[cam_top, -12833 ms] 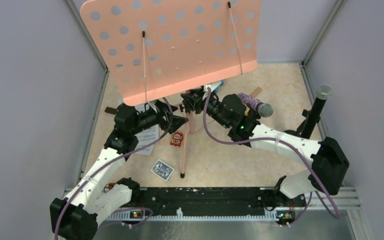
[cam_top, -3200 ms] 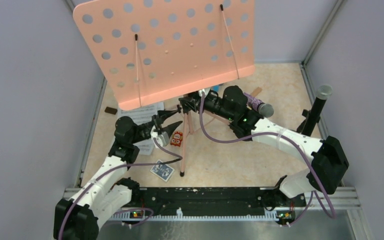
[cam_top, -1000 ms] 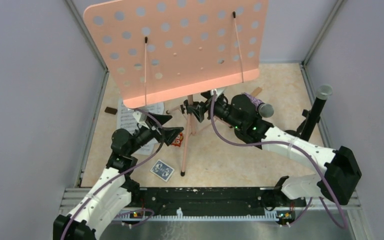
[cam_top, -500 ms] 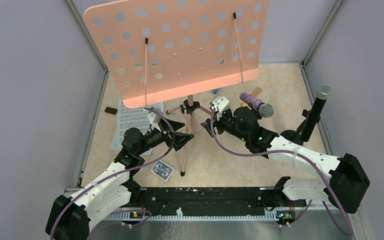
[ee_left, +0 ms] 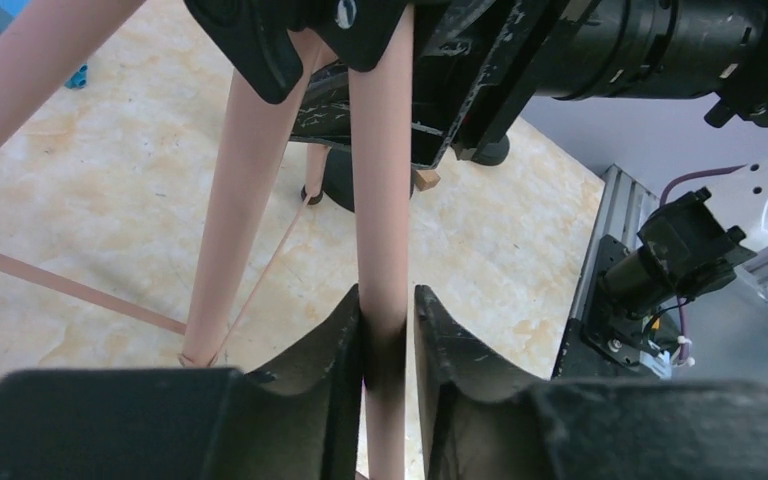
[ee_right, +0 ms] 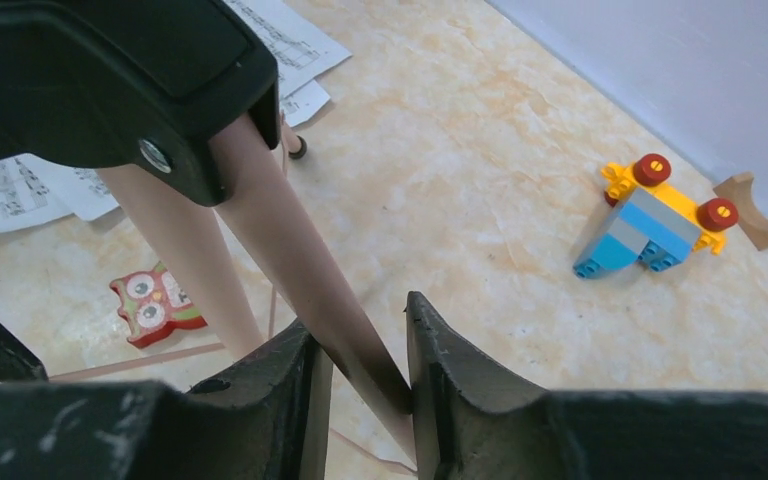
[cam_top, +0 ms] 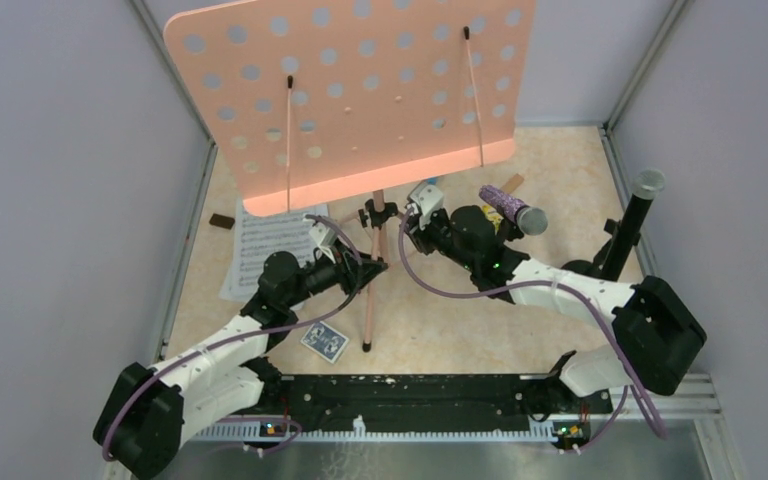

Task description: Pack up the instrument practice props

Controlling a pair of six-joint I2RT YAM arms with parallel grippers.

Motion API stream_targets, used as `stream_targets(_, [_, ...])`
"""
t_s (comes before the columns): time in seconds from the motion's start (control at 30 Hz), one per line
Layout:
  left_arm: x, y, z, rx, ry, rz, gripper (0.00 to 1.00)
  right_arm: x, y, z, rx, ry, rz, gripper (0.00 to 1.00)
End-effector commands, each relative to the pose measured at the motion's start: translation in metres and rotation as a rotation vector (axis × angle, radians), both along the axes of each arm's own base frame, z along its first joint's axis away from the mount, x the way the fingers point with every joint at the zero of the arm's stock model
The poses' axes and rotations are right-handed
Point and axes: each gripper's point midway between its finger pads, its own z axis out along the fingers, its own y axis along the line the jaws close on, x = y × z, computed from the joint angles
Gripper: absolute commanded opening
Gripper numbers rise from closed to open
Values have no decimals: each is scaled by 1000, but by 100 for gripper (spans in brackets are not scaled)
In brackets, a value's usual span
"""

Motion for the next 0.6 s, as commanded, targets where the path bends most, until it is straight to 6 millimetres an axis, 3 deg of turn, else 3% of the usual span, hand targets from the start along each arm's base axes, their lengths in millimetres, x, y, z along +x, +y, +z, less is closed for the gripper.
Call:
stream_targets(0.0, [7, -3, 9, 14, -97, 0, 21, -5, 21, 56, 239, -42, 57, 16])
stream_targets(0.07, [12, -5, 14, 26, -127, 3, 12, -11, 25, 62, 300, -15, 72, 9])
stream_targets(0.2, [23, -6, 27, 39, -198, 25, 5, -27, 34, 72, 378, -10, 87, 6])
stream_targets(0.57, [42, -17, 67, -4, -312, 36, 0, -56, 31, 122, 583, -41, 87, 4])
